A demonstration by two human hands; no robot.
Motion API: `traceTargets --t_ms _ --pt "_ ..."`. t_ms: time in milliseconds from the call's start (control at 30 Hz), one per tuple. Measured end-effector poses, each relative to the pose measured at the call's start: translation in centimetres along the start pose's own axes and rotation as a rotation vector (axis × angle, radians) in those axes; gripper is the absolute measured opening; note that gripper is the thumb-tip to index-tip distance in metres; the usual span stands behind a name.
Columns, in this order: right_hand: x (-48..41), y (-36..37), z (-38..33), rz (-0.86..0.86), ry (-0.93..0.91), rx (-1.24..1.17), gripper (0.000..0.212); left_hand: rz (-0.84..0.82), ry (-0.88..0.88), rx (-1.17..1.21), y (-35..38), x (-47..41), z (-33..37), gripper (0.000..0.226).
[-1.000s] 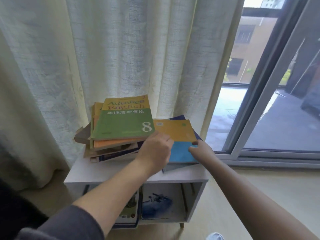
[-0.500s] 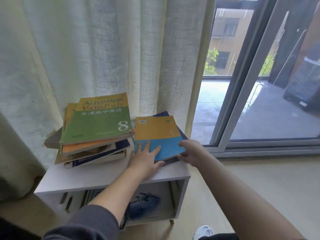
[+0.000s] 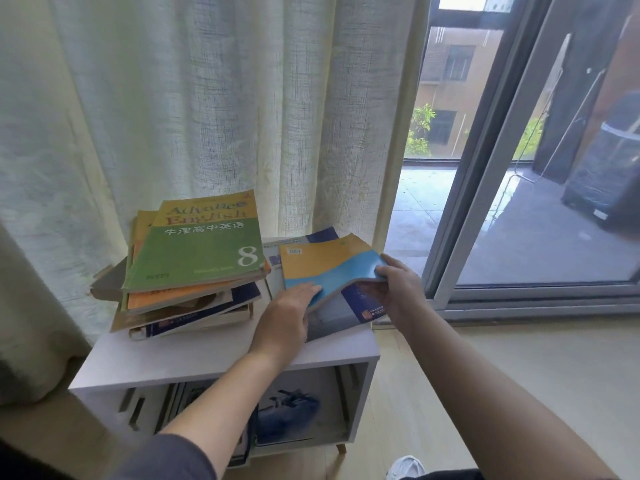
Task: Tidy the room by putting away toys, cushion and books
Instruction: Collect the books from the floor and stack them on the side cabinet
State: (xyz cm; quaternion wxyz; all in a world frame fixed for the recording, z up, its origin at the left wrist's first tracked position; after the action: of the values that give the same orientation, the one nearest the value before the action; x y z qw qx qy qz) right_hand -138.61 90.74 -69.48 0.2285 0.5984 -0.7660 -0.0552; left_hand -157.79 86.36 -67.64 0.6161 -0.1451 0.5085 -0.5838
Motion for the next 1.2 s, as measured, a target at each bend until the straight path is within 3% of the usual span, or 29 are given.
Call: traceTargets --t_ms 167,267,333,467,533,633,700,800,900,967,1200 --pt "2.5 0.9 -4.3 -0.091 -0.066 -0.2 0.037 0.13 -0.134 0.329 -3.1 -0.7 0.3 0.032" --pt "3.9 1.0 -6.9 -0.122 -0.135 -0.193 0.027 0.223 -0.173 0.467 -5.6 -1.5 1.7 0.013" --pt "4.6 0.7 -8.4 -0.101 -0.204 -0.157 0.032 0.295 -0.178 0.505 -7.4 -2.5 3.2 0.011" --pt "6.7 0.5 -10.3 -0.066 -0.332 0.19 0.05 0.402 -0.137 0.46 -11.5 -3.8 6.8 0.018" --pt "7.9 0.3 -10.2 -0.062 -0.376 0.412 0.044 0.432 -0.156 0.471 -13.1 -3.7 7.2 0.018" --pt "9.1 0.9 -7.1 -0.231 -0.275 0.558 0.032 0.505 -0.268 0.541 -15.5 -3.1 6.0 0.018" --pt "10.0 1.6 -4.4 -0.371 -0.155 0.482 0.03 0.546 -0.388 0.599 -16.9 -3.1 4.3 0.018" --pt "10.4 2.6 -3.6 -0.406 -0.18 0.407 0.026 0.45 -0.563 0.784 -16.7 -2.9 1.1 0.01" --pt "10.1 4.8 -3.4 -0.341 -0.139 0.34 0.023 0.145 -0.658 0.823 -13.7 -0.6 -1.1 0.011" --pt "9.4 6.6 -3.5 -0.286 -0.085 0.343 0.019 0.055 -0.676 0.818 -12.4 1.3 -1.8 0.011" --pt "8.1 15.5 0.1 -0.407 0.049 0.462 0.025 0.317 -0.805 0.512 -17.9 2.1 -9.4 0.025"
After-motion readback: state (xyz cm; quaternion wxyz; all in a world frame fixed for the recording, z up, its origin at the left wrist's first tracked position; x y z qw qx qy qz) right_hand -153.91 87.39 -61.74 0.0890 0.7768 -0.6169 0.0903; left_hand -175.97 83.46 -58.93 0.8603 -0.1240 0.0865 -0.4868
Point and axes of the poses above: each hand's wrist, its own x-axis away from the middle knuckle, its own y-axis out of the palm, z = x × y, the point moved 9 cm from there along -x, towards the middle knuckle, and after that the axes turned 2 degrees about -x, right-handed, at the moved point
